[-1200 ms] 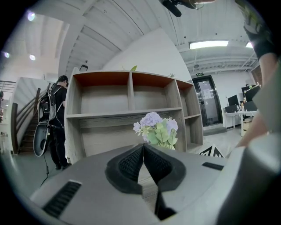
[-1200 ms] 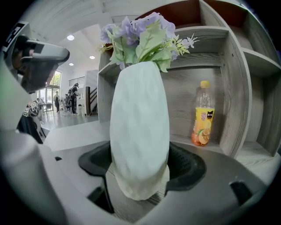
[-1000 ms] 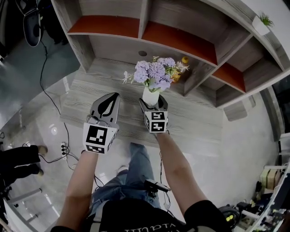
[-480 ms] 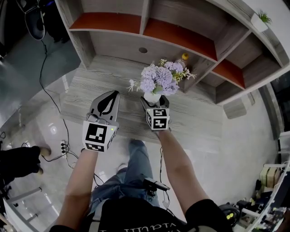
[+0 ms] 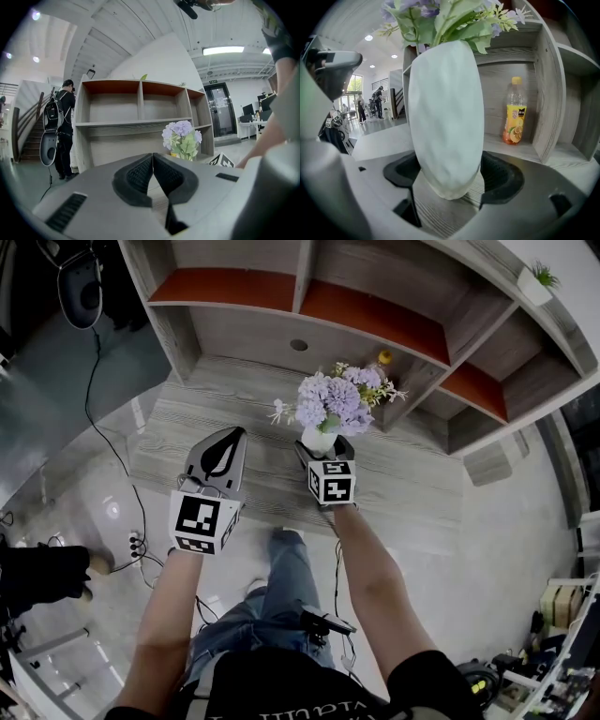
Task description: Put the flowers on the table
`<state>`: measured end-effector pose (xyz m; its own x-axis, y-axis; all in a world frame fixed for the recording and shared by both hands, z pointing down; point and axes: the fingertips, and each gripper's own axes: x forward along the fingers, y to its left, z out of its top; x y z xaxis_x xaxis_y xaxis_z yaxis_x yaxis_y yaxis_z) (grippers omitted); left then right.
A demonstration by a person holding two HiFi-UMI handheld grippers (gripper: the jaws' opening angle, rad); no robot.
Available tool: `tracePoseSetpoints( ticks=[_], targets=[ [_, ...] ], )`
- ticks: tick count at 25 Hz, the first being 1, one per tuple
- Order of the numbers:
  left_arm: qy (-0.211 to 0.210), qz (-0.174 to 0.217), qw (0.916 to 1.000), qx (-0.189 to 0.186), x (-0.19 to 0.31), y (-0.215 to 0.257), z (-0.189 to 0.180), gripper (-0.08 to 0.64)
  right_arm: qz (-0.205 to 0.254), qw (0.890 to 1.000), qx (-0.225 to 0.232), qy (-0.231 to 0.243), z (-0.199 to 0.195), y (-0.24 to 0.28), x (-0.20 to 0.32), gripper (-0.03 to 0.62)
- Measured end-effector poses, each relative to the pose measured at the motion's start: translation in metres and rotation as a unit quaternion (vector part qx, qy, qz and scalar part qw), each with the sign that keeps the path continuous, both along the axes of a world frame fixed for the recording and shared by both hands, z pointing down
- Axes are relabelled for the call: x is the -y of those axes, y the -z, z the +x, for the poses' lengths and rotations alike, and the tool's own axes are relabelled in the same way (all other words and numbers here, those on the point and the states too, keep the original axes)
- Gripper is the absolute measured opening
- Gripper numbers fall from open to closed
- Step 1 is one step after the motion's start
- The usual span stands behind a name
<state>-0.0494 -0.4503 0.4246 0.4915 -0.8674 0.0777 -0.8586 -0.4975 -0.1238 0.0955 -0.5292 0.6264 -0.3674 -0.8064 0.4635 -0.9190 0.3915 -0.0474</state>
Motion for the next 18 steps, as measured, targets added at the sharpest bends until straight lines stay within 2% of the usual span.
tracePoseSetpoints(
  ticks=[8,18],
  targets=[
    [0.003,-0.003,1.0000,-0.002,-0.014,0.001,-0.007,0.009,-0.004,0.999,0.018,-0.039,0.010,0.003,-0.010,0.436],
    [-0.013,0.015,0.9997,-0.014,-0.039,0.019,-0.006,0.009,-0.015,0.999,0.027,-0.038,0.009,0.022,-0.045,0.436]
  ],
)
